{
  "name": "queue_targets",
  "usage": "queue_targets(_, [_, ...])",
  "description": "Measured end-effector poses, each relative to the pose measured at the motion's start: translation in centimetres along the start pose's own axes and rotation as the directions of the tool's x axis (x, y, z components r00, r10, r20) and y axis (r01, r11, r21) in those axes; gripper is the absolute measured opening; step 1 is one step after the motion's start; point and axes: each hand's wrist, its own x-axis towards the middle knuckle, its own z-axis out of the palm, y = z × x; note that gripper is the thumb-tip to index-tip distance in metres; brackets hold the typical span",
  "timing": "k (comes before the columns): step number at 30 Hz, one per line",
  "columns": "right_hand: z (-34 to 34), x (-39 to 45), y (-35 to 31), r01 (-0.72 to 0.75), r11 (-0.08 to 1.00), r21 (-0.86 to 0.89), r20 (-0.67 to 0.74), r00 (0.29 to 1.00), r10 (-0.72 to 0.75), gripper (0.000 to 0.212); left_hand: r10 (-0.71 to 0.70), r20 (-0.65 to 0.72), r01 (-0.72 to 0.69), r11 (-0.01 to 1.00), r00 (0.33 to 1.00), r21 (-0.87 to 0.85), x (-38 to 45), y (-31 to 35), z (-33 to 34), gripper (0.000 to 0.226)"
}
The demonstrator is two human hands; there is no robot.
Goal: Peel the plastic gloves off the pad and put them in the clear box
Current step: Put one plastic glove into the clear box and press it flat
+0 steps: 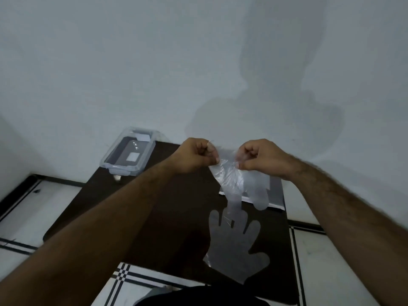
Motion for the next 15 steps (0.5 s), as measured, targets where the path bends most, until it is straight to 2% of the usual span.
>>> queue_targets(2, [1.0,1.7,-0.7,-0.003,0.995,0.103,0.002,1.0,0.003,0.015,-0.044,-0.022,0.044,0.999,0.999,0.017,-0.4,-1.1,-2.3,0.014])
queue_targets(4, [2.2,3.8,-1.9,-0.012,0.991,0.132,-0.008,1.0,0.013,0.01,-0.071,-0.046,0.071,0.997,0.996,0.004,-0.9,-2.1,-4.8,0.013])
queue_targets(10, [6.4,11.7,-6.3,0.036,0.999,0.031,-0.026,0.999,-0.035,0.009,-0.136,-0.097,0.137,0.991,0.986,0.004,-1.0,-5.2,-14.1,0.015])
queue_targets(15, [10.7,19.9,-10.5,0.012,1.0,0.014,-0.041,0.999,-0.012,0.009,-0.167,-0.09,0.174,0.983,0.982,0.067,0.3,-8.4,-23.8,0.006])
